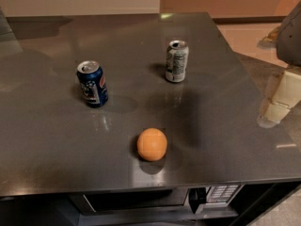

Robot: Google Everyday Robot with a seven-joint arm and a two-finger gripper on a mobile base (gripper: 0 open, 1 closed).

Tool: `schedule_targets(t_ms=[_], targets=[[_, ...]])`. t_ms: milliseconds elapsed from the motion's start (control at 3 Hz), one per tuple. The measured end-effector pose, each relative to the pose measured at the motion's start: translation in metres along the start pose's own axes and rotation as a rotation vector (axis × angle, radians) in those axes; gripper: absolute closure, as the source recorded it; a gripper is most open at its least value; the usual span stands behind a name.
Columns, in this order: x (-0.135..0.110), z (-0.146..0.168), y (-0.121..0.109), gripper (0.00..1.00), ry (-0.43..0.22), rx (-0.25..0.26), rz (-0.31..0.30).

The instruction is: Move 7up can near orange

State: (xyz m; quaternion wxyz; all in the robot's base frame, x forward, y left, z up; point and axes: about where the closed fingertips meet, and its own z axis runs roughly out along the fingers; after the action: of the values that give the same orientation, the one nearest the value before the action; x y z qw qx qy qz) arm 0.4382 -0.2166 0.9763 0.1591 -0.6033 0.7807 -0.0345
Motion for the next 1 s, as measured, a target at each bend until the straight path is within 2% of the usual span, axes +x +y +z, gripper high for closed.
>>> schedule_targets(t_ms=[333, 667, 1000], targets=[[-0.001, 0.000, -0.001, 0.00, -0.003, 0.004, 0.001], [-0.011, 0.002, -0.018, 0.00, -0.041, 0.018, 0.010], [-0.030, 0.014, -0.046, 0.00, -0.106, 0.023, 0.025]])
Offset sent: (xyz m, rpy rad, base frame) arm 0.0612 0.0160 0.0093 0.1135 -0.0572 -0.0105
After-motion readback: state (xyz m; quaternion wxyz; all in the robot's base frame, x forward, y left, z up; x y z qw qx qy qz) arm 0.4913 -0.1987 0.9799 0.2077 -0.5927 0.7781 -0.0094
